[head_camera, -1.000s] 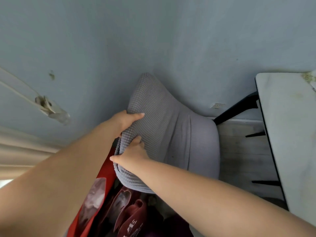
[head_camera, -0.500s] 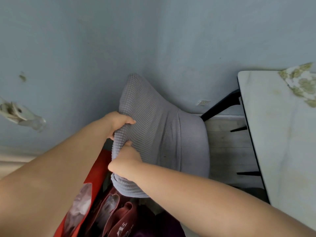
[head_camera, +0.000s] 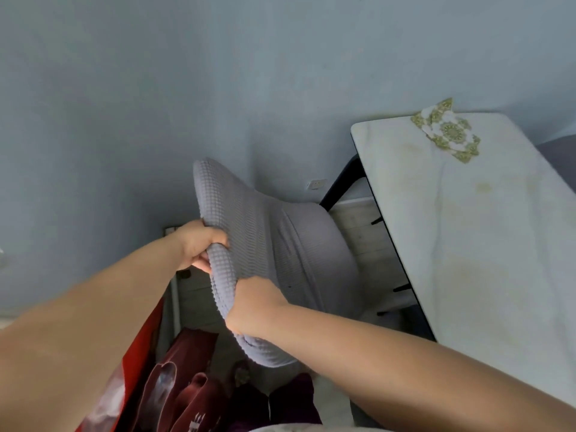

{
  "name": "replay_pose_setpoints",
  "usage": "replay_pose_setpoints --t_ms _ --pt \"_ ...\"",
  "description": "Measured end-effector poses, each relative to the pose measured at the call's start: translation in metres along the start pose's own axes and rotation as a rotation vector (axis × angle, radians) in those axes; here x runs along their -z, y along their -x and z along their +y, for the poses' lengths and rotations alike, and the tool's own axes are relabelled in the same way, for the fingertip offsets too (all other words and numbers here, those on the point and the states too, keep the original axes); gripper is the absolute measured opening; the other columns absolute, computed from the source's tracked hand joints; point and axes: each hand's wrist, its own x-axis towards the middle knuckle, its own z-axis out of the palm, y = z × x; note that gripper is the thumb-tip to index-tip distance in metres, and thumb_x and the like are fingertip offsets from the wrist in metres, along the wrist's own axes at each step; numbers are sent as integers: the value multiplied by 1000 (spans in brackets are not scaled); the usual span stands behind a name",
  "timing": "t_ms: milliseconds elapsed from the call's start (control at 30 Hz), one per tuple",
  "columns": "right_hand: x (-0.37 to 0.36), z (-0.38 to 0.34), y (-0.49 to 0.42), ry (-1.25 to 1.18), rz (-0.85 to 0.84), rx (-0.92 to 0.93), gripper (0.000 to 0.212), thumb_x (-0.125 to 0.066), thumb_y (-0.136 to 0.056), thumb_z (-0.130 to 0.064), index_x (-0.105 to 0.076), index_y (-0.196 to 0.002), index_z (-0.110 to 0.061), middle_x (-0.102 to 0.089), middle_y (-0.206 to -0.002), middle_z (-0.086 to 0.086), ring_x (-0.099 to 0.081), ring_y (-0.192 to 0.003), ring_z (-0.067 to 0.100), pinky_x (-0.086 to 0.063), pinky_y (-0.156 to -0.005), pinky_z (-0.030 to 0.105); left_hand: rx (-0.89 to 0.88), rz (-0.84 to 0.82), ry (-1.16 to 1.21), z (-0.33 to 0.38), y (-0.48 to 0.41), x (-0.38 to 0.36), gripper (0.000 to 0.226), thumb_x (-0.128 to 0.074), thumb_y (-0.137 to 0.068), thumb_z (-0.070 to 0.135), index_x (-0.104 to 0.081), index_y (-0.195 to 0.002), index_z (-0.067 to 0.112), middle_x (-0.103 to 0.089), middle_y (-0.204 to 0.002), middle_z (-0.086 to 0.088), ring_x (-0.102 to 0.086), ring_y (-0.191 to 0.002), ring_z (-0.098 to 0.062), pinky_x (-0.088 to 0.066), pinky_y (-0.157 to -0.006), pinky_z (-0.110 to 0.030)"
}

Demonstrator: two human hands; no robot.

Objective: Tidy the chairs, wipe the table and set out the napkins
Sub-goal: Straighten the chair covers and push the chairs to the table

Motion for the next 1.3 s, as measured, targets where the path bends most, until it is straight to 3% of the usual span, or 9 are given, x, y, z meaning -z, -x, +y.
replay_pose_setpoints --t_ms 167,433,733,933,1133,1300 --pt "7 25 12 24 51 33 37 -69 -83 -18 -60 -115 -3 -64 -110 13 -63 -100 29 -53 -78 34 -63 -52 -20 2 2 -19 37 -60 -83 -1 -53 -119 4 -66 -109 -21 -67 -96 -36 -57 -79 -52" --pt "24 62 22 20 113 13 43 -71 -82 -22 -58 -118 -3 -63 -110 13 -63 -97 30 -49 -69 32 -104 -89 -9 20 -6 -53 39 -63 -83 1 -52 -119 3 -64 -112 -24 -65 -100 -40 -54 -82 -58" --pt "41 99 25 -11 137 -48 38 -66 -86 -21 -56 -118 -2 -61 -111 14 -62 -100 32 -49 -71 33 -128 -155 -70 47 -22 -93 37 -63 -85 4 -50 -120 4 -66 -107 -22 -67 -94 -37 -59 -69 -48" --pt "54 131 26 -39 158 -65 39 -66 -86 -23 -58 -118 -3 -62 -110 13 -63 -100 31 -55 -85 39 -123 -177 -82 65 -35 -127 40 -64 -84 5 -47 -121 5 -66 -106 -21 -68 -89 -34 -61 -62 -43" --pt "74 168 17 -38 180 -78 29 -65 -86 -22 -60 -106 -3 -60 -93 11 -62 -87 28 -52 -72 35 -120 -189 -93 88 -56 -166 37 -63 -85 4 -46 -118 5 -65 -98 -19 -67 -81 -33 -59 -58 -43" --pt "93 186 3 -54 233 -81 29 -62 -89 -22 -58 -110 -3 -54 -90 9 -57 -82 24 -49 -70 33 -123 -198 -99 116 -74 -183 43 -64 -84 4 -46 -123 3 -66 -98 -20 -67 -78 -34 -60 -57 -45"
